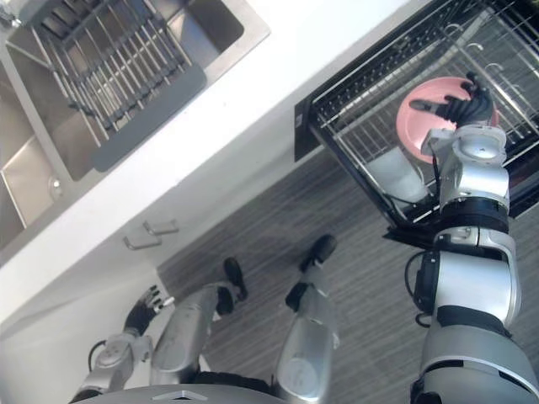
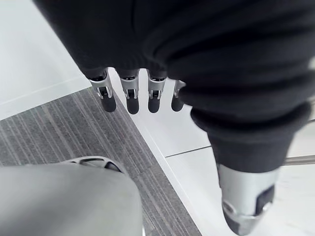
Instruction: Walk over to the sink, pick up the cup, carry it to the dishwasher, place the cup inside the dishwasher, then close the dishwasher door
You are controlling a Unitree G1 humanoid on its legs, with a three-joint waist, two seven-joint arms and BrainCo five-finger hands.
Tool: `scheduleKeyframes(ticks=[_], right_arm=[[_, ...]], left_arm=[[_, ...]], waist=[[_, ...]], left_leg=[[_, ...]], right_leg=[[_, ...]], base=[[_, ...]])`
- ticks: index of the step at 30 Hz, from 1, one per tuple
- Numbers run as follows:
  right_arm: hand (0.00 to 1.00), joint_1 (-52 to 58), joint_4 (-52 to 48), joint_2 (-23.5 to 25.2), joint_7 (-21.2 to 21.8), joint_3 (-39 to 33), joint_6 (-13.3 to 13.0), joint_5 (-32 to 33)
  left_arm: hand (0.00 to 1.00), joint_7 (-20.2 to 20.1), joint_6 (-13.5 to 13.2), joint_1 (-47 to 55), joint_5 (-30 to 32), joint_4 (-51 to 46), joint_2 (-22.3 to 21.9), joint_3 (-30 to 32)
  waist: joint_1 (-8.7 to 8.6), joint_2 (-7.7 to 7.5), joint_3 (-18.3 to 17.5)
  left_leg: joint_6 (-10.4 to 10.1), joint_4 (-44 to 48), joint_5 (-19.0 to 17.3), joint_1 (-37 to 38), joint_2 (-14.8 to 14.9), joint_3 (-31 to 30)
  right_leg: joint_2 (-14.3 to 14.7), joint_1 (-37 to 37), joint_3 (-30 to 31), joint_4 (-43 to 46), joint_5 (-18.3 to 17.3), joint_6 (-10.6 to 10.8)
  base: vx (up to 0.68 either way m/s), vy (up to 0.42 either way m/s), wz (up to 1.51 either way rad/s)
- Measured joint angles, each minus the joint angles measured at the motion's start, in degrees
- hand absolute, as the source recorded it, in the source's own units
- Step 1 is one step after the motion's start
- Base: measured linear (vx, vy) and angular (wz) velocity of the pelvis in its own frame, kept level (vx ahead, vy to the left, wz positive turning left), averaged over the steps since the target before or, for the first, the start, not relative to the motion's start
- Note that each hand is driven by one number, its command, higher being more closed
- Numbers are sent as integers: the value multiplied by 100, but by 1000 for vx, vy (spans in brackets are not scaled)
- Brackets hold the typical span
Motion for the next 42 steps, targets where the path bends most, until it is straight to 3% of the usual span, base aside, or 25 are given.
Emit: scheduleKeyframes(ticks=[6,9,12,15,20,21,25,26,28,30,35,38,42], right_arm=[[0,574,-896,218,186,-826,-696,368],[0,763,-912,213,-331,-1372,-834,509],[0,980,-830,214,-1046,-1915,-807,1569],[0,1047,-576,226,-1528,-2140,-804,2190],[0,1438,-486,470,-2222,-2482,-814,2738],[100,1549,-332,518,-2324,-2517,-813,2924],[100,1861,-222,897,-2355,-2692,-804,3938],[100,1932,-108,985,-2230,-2691,-680,4579],[100,1965,66,1272,-2103,-2592,-451,5250],[100,1964,105,1455,-1972,-2531,-246,5397],[100,1960,411,1366,-1479,-2371,164,5394],[100,1959,574,1212,-1074,-2140,376,4925],[100,1929,733,1013,-725,-1852,439,4116]], left_arm=[[0,-61,-63,182,14,0,-130,253],[0,-50,-93,303,22,149,-131,401],[0,-28,-191,410,30,352,-131,403],[0,67,-272,421,26,504,-122,404],[0,94,-410,423,20,686,-99,401],[0,95,-423,424,19,713,-90,388],[0,102,-431,415,18,818,-61,358],[0,103,-432,407,18,836,-45,314],[0,106,-432,391,9,886,-34,234],[0,107,-433,385,3,885,-12,144],[0,119,-428,380,6,886,-12,123],[0,160,-421,379,7,881,-2,98],[0,198,-393,356,6,851,7,-29]], waist=[[-171,-10,6],[-254,-16,5],[-312,-66,-27],[-369,-117,-48],[-434,-206,-124],[-433,-225,-134],[-447,-265,-208],[-463,-261,-210],[-476,-250,-217],[-461,-230,-221],[-431,-206,-235],[-437,-190,-239],[-402,-102,-229]], left_leg=[[-44,-200,-41,569,33,64],[-106,-214,-96,823,128,141],[-143,-314,-126,1058,172,301],[-148,-402,-124,1219,168,462],[-167,-634,-74,1391,128,654],[-170,-747,-38,1424,106,689],[-188,-1132,173,1441,5,770],[-195,-1231,266,1474,-31,773],[-216,-1406,396,1473,-67,787],[-213,-1412,412,1461,-75,783],[-154,-1462,463,1362,-178,738],[-129,-1535,555,1258,-233,610],[-109,-1534,671,1087,-236,357]], right_leg=[[109,544,7,-245,11,76],[213,765,44,-277,-13,99],[282,863,145,-287,-44,140],[312,872,276,-286,-45,143],[318,857,327,-273,-86,148],[305,849,331,-243,-145,153],[238,631,335,-130,-239,151],[233,573,334,-124,-224,131],[219,446,355,-29,-224,107],[203,410,354,13,-245,101],[73,307,316,75,-258,114],[15,248,238,59,-244,127],[-65,267,-46,60,-228,95]], base=[[11,61,-8],[53,30,-16],[68,36,-22],[60,41,-25],[7,24,-16],[-9,14,-3],[6,5,-4],[49,-7,1],[48,-3,1],[0,0,0],[-16,26,10],[-33,13,19],[-24,-6,29]])
